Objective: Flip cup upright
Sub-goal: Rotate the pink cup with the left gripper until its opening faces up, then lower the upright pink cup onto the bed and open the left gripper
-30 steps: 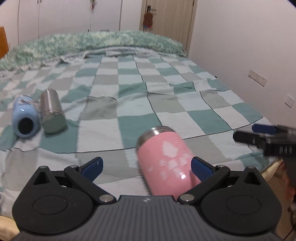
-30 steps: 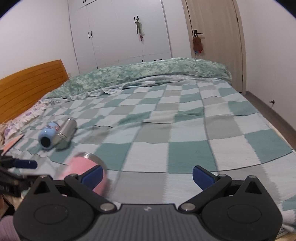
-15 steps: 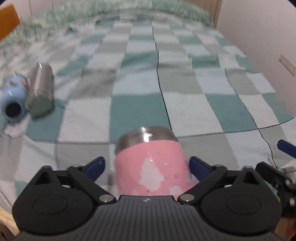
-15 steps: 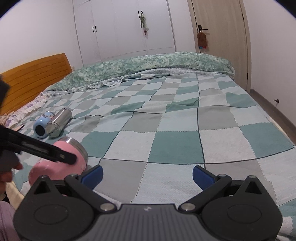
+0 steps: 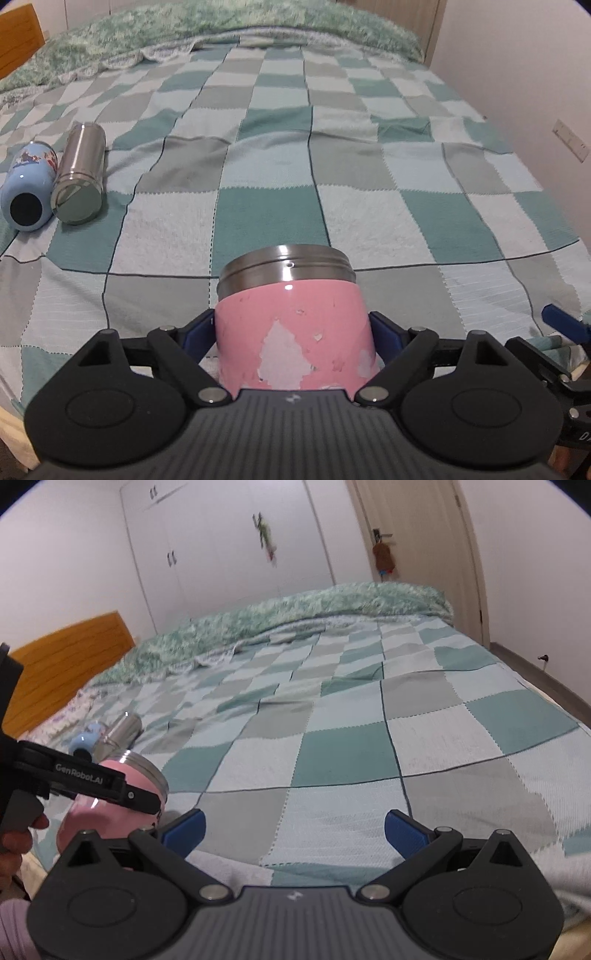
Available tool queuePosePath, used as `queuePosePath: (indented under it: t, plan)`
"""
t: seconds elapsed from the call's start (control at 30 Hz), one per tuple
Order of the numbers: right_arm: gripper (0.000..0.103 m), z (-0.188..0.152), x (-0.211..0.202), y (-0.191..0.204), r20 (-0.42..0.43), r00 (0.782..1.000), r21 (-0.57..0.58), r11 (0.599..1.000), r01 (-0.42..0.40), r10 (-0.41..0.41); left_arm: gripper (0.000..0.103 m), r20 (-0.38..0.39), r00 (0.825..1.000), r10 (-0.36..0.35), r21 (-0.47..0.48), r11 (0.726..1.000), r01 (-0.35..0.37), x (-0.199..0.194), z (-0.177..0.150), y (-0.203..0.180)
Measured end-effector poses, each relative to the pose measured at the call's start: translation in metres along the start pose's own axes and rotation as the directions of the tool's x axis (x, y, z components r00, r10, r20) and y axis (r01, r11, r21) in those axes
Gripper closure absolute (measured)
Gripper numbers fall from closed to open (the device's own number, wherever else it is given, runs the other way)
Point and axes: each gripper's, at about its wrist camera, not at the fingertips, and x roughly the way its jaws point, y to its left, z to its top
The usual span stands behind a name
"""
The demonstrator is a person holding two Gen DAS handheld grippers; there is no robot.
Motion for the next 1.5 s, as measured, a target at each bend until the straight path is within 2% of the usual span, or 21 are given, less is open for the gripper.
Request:
queuePosePath:
  t: [0.13, 0.33, 0.6, 0.7, 0.87, 1.03, 1.1, 1.17, 1.23, 1.3, 1.37, 1.4, 1.43, 1.5]
  plan:
    - [0.000, -0.016, -0.007, 0.013, 0.105, 0.994, -0.022, 1.000, 0.018, -0.016, 0.016, 0.083, 0.996, -0.021, 0.018, 1.000, 0.020, -0.016, -0.010, 0.001]
    - [0.000, -0.027, -0.017, 0.031, 0.215, 0.975, -0.077, 0.994, 0.081, -0.063, 0.017, 0.186, 0.980, -0.067, 0.044, 0.997, 0.060, -0.037, -0.026, 0.005]
    - [0.000, -0.031, -0.029, 0.020, 0.314, 0.941, 0.008, 0.992, 0.128, -0.125, 0.017, 0.277, 0.956, -0.100, 0.077, 0.994, 0.081, -0.057, -0.041, 0.007]
    - [0.000, -0.032, -0.033, 0.016, 0.352, 0.924, 0.041, 0.988, 0.146, -0.151, 0.018, 0.315, 0.940, -0.135, 0.091, 0.990, 0.112, -0.065, -0.038, 0.004]
    - [0.000, -0.035, -0.041, 0.010, 0.416, 0.886, 0.080, 0.978, 0.191, -0.206, 0.018, 0.416, 0.899, -0.140, 0.155, 0.985, 0.081, -0.067, -0.014, -0.025]
    - [0.000, -0.035, -0.043, 0.001, 0.432, 0.868, 0.110, 0.969, 0.219, -0.245, 0.018, 0.487, 0.861, -0.146, 0.190, 0.980, 0.059, -0.044, 0.013, -0.057]
    - [0.000, -0.035, -0.043, -0.004, 0.429, 0.867, 0.124, 0.967, 0.222, -0.254, 0.018, 0.495, 0.857, -0.142, 0.207, 0.977, 0.043, -0.026, 0.018, -0.070]
    - [0.000, -0.035, -0.042, -0.009, 0.424, 0.868, 0.134, 0.966, 0.223, -0.259, 0.018, 0.471, 0.872, -0.133, 0.218, 0.975, 0.030, -0.005, 0.018, -0.078]
    - [0.000, -0.034, -0.041, -0.013, 0.419, 0.869, 0.139, 0.964, 0.225, -0.263, 0.018, 0.406, 0.907, -0.114, 0.226, 0.974, 0.021, 0.026, 0.015, -0.083]
    - [0.000, -0.035, -0.041, -0.014, 0.417, 0.869, 0.139, 0.964, 0.227, -0.265, 0.018, 0.473, 0.870, -0.137, 0.257, 0.966, 0.012, 0.034, 0.006, -0.084]
    - [0.000, -0.035, -0.040, -0.015, 0.416, 0.870, 0.137, 0.964, 0.228, -0.265, 0.017, 0.471, 0.871, -0.137, 0.256, 0.966, 0.013, 0.035, 0.008, -0.084]
    - [0.000, -0.034, -0.040, -0.015, 0.415, 0.870, 0.136, 0.964, 0.229, -0.266, 0.013, 0.465, 0.874, -0.141, 0.256, 0.966, 0.020, 0.033, 0.009, -0.083]
    - [0.000, -0.035, -0.040, -0.014, 0.413, 0.871, 0.136, 0.964, 0.230, -0.266, 0.000, 0.462, 0.873, -0.155, 0.257, 0.966, 0.036, 0.031, 0.010, -0.082]
    - [0.000, -0.035, -0.040, -0.013, 0.413, 0.872, 0.135, 0.964, 0.228, -0.264, 0.000, 0.500, 0.847, -0.180, 0.250, 0.966, 0.058, 0.018, 0.006, -0.074]
